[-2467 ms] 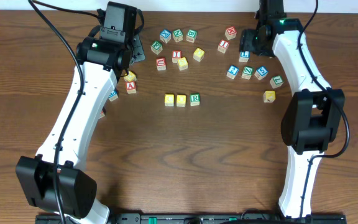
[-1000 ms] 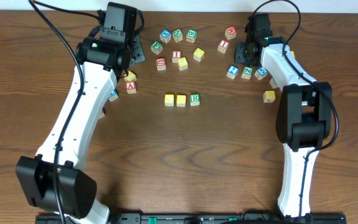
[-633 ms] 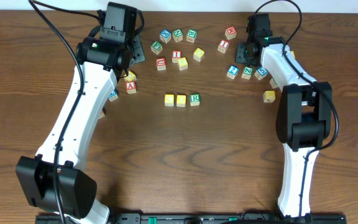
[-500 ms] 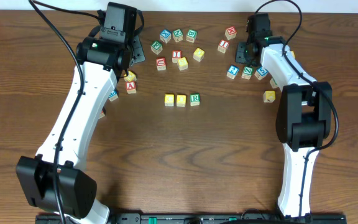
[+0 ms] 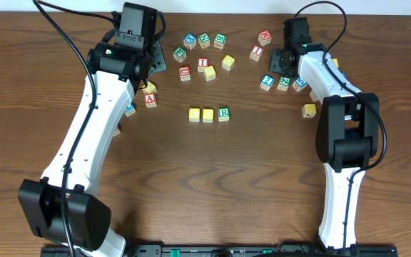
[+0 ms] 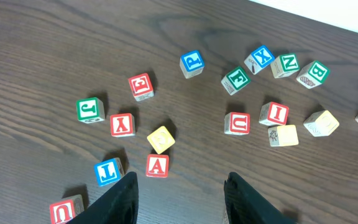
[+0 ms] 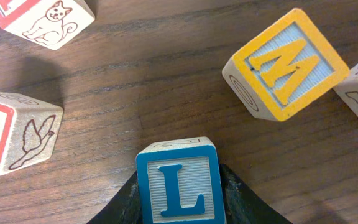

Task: Spell out CORL
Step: 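Grasp the blue L block with the right gripper, then carry the blue L block toward the row right of the R block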

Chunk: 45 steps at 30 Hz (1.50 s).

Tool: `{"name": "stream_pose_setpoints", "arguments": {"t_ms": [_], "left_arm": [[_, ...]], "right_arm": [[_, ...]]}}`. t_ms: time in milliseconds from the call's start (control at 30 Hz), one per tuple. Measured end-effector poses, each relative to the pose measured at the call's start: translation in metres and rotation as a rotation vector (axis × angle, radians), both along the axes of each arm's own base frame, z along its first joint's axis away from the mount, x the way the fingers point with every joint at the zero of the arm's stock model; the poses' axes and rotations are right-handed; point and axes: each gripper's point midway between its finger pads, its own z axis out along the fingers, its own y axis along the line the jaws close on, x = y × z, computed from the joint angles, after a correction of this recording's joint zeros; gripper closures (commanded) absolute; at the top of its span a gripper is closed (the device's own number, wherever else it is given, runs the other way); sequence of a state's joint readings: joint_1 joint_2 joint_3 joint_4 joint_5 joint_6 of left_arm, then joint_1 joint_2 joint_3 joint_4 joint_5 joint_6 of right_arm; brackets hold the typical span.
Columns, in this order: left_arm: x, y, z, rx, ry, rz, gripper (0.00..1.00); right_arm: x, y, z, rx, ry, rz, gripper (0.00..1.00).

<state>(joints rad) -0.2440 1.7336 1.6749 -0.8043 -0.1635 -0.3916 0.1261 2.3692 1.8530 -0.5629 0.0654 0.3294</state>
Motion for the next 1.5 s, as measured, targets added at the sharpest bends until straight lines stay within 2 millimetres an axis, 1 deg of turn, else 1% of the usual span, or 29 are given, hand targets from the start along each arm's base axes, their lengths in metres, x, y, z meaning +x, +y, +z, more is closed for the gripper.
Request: {"name": "stream_pose_setpoints", "arguments": {"t_ms": [67, 133, 167, 300, 467, 733, 900, 1000, 1300, 1500], "left_arm": [[0.0, 0.0, 0.0, 0.0, 0.0, 0.0, 0.55], [0.0, 0.0, 0.0, 0.0, 0.0, 0.0, 0.56], [0.0, 0.0, 0.0, 0.0, 0.0, 0.0, 0.55], [0.0, 0.0, 0.0, 0.0, 0.0, 0.0, 0.55], [0.0, 0.0, 0.0, 0.0, 0.0, 0.0, 0.56], [-0.001, 0.0, -0.001, 0.001, 0.005, 0.0, 0.55], [-0.002, 0.0, -0.001, 0.002, 0.009, 0.0, 0.56], [-0.002, 0.001, -0.002, 0.003, 0.011, 0.0, 0.56], [-0.004, 0.001, -0.003, 0.005, 0.022, 0.0, 0.56], [-0.004, 0.001, -0.003, 0.005, 0.022, 0.0, 0.56]], "right_arm": [[0.001, 0.0, 0.0, -0.001, -0.004, 0.003, 0.67], [0.002, 0.0, 0.001, -0.007, -0.008, 0.014, 0.61], [0.002, 0.0, 0.001, -0.013, -0.009, 0.023, 0.6], [0.003, 0.0, 0.002, -0.035, -0.013, 0.061, 0.57], [0.004, 0.0, 0.002, -0.049, -0.019, 0.088, 0.62], [0.016, 0.002, 0.009, -0.057, -0.075, 0.107, 0.62], [0.013, 0.001, 0.007, -0.061, -0.059, 0.114, 0.7], [0.01, 0.001, 0.006, -0.064, -0.045, 0.117, 0.73], [0.009, 0.001, 0.005, -0.064, -0.042, 0.117, 0.76], [0.008, 0.001, 0.005, -0.065, -0.038, 0.118, 0.75]]}}
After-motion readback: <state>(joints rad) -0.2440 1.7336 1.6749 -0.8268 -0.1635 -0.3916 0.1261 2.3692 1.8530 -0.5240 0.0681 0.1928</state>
